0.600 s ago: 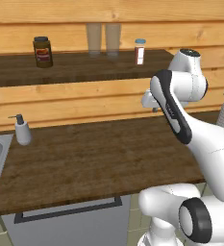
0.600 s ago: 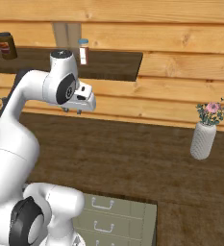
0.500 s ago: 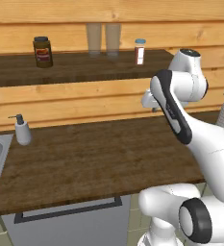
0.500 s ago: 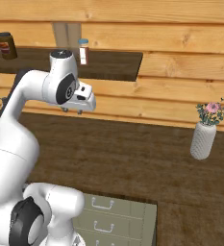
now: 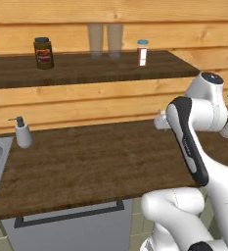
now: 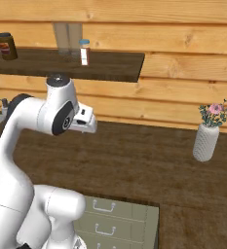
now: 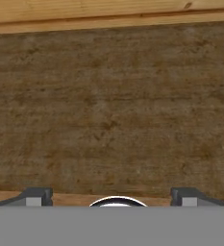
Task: Take a straw from the drawer in front and place it inside the glass cup on the dining counter.
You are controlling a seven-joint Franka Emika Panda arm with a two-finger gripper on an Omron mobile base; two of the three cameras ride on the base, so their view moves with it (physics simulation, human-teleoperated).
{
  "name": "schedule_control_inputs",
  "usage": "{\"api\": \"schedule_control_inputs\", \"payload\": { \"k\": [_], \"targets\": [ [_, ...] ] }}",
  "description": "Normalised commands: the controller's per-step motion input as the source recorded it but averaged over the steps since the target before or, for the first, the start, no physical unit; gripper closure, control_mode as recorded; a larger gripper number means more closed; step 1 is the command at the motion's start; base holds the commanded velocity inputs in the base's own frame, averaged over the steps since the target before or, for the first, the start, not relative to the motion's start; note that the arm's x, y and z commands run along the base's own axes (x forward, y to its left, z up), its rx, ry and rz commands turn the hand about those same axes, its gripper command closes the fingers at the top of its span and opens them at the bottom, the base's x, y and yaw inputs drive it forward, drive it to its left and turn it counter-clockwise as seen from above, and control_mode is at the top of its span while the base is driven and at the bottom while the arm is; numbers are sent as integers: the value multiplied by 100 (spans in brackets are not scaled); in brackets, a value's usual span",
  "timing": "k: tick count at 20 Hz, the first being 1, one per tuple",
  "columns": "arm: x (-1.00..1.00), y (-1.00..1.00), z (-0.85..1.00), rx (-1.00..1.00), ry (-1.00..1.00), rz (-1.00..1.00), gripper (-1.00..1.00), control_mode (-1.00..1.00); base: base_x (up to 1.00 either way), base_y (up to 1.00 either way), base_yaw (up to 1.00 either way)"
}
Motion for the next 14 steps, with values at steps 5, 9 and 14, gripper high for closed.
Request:
{"api": "schedule_control_inputs", "payload": {
  "k": [5,9,14],
  "targets": [
    [-38,0,-62,0,0,-7,-100,-100,0,0,0],
    [-38,-3,-65,0,0,-6,-100,-100,0,0,0],
    [-36,-3,-38,0,0,-5,-100,-100,0,0,0]
  ]
}}
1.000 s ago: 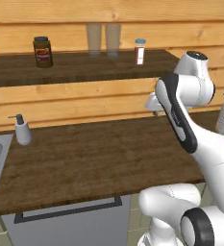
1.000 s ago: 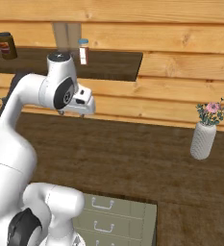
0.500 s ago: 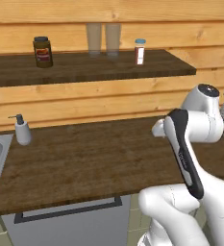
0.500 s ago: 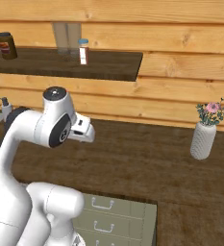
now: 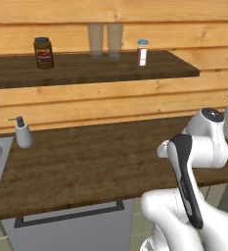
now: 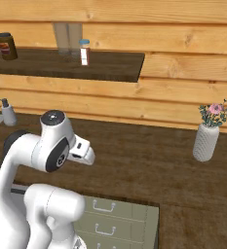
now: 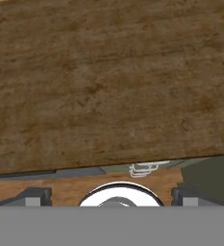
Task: Take a straw from the drawer in front and place it inside the glass cup on the dining counter.
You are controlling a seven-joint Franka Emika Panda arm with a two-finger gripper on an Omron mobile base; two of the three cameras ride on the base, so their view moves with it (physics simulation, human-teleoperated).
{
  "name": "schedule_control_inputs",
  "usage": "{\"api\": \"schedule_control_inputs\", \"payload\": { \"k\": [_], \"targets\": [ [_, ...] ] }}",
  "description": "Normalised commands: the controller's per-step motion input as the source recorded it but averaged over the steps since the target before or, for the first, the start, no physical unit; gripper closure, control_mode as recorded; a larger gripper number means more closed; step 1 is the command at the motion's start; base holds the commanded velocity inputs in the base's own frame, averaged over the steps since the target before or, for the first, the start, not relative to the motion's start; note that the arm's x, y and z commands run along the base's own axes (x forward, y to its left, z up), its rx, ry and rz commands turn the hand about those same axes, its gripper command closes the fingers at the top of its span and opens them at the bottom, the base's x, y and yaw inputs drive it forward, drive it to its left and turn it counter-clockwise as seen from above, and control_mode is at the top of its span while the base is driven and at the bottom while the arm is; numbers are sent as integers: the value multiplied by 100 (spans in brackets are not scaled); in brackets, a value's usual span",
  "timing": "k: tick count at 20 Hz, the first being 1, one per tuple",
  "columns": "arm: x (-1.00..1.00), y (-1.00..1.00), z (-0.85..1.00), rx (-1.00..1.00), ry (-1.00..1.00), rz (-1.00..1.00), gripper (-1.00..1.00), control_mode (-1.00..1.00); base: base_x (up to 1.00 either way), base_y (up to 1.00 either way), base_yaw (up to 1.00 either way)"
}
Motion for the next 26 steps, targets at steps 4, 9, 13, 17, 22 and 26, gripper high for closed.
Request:
{"api": "schedule_control_inputs", "payload": {
  "k": [4,9,13,17,22,26],
  "targets": [
    [-20,0,0,0,-1,-1,-100,100,-25,0,0],
    [0,0,0,0,0,0,-100,100,-64,15,-5],
    [0,0,0,0,0,0,-100,100,-43,36,-18],
    [0,0,0,0,0,0,-100,100,-30,52,-42],
    [0,0,0,0,0,0,-100,100,-30,83,-45],
    [0,0,0,0,0,0,-100,100,-26,80,-38]
  ]
}}
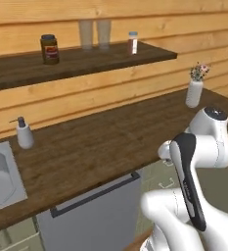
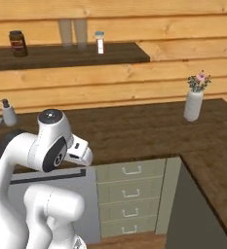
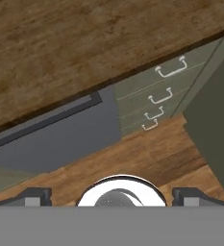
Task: Take a straw from the drawer in front and place it inside the glass cup on the dining counter.
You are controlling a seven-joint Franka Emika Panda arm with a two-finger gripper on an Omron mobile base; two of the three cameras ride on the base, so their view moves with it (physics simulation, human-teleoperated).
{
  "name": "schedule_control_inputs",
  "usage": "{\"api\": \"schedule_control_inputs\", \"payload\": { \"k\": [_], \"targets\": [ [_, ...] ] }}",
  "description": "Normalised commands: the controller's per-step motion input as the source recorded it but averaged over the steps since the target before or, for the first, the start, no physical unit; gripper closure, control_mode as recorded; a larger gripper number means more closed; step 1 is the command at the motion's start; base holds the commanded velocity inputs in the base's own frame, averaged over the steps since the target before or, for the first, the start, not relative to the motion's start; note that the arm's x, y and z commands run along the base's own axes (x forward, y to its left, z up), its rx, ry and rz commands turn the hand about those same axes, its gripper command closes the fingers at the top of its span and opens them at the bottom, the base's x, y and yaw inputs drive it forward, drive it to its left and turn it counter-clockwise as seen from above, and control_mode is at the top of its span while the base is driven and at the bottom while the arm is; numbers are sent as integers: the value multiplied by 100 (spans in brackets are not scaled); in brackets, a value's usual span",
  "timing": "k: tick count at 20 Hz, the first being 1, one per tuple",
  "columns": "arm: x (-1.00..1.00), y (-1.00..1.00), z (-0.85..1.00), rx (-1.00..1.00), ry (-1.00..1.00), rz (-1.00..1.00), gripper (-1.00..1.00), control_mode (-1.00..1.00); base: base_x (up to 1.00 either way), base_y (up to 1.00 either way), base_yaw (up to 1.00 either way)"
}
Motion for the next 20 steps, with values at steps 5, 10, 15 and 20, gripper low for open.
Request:
{"api": "schedule_control_inputs", "payload": {
  "k": [5,10,15,20],
  "targets": [
    [0,0,0,0,0,0,-100,100,-4,58,-36],
    [0,0,0,0,0,0,-100,100,2,39,-32],
    [0,0,0,0,0,0,-100,100,19,35,-32],
    [0,0,0,0,0,0,-100,100,26,37,-28]
  ]
}}
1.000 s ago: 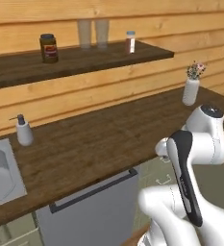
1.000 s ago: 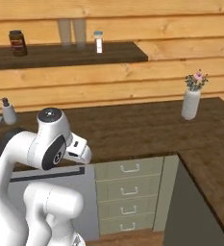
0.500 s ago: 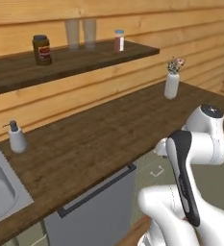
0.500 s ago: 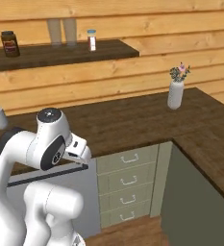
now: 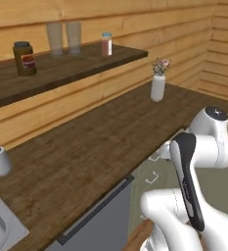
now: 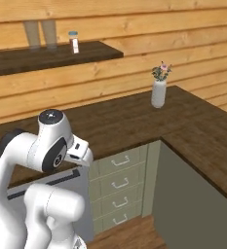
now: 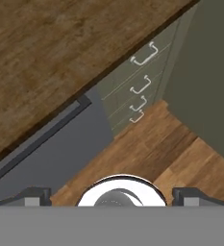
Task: Take a straw from the drawer in front and place it inside the glass cup on the dining counter.
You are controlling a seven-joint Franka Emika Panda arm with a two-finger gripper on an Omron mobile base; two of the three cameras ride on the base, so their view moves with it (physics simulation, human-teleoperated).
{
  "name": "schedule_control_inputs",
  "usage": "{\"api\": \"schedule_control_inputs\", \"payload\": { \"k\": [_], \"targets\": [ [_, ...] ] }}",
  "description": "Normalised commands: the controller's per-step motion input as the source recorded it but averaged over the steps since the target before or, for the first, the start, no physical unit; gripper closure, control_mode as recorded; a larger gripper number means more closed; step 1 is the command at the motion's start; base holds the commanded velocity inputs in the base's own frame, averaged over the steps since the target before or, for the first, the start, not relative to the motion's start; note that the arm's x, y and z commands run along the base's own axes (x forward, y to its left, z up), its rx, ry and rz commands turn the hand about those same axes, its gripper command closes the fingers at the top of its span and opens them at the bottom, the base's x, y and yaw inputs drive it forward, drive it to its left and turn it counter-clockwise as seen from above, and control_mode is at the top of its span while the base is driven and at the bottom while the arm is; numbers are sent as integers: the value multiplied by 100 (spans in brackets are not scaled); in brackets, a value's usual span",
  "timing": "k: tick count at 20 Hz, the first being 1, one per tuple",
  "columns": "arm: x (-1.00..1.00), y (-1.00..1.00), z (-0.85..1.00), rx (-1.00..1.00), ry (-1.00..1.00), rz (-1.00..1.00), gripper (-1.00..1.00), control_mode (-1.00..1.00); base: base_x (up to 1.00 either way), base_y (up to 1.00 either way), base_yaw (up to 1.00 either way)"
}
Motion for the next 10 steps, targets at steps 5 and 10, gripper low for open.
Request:
{"api": "schedule_control_inputs", "payload": {
  "k": [5,10],
  "targets": [
    [10,-1,0,1,-1,-10,-100,-100,13,20,-16],
    [57,-70,-12,11,-1,-13,-100,-100,0,0,0]
  ]
}}
